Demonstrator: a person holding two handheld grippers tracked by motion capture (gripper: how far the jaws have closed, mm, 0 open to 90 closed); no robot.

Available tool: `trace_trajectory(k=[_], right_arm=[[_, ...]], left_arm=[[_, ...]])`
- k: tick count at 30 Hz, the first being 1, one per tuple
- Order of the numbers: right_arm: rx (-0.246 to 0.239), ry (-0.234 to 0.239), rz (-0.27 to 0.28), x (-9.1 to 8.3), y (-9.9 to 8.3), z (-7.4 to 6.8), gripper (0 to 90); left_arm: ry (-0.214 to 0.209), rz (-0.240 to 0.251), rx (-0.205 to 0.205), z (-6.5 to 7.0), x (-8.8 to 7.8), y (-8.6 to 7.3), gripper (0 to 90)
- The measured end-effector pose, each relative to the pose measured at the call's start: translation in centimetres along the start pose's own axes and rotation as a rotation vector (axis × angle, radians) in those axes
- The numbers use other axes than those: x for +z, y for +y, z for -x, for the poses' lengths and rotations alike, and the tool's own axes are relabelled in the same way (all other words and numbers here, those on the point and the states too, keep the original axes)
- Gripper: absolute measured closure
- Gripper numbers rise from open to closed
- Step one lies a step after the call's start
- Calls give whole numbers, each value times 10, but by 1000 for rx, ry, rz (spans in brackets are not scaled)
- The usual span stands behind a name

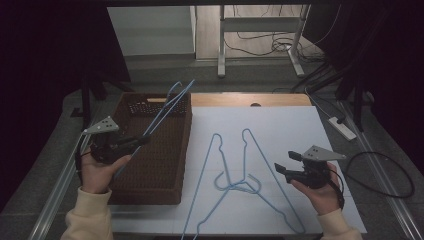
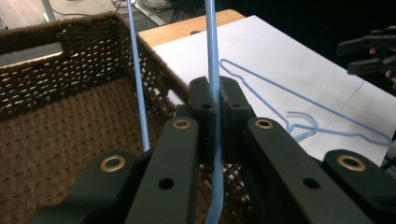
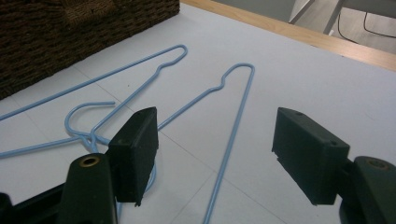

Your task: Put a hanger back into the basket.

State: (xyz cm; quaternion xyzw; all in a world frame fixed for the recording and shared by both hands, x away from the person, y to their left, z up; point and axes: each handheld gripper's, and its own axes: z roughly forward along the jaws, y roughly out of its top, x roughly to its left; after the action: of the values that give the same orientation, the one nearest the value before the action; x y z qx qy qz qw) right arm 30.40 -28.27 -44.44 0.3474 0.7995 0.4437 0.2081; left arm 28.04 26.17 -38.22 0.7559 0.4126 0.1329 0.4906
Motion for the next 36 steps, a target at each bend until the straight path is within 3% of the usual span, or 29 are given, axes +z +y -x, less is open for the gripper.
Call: trace_trajectory(k=[9,16,31,36], right_arm=[[7,-6,-14,2,-3,2,316],[11,-10,-19,3,-3,2,316],[9,-7,-33,6,-4,1,315],[10,-7,-31,6,-4,1,315]], left_arm=[[-7,-21,-10,-16,-6,-11,859],[-16,-68,-21,-23,-3,-17,859],[10,-135,-77,-38,7,-25,859],[13,-180,-90,-42,18,-26,858]])
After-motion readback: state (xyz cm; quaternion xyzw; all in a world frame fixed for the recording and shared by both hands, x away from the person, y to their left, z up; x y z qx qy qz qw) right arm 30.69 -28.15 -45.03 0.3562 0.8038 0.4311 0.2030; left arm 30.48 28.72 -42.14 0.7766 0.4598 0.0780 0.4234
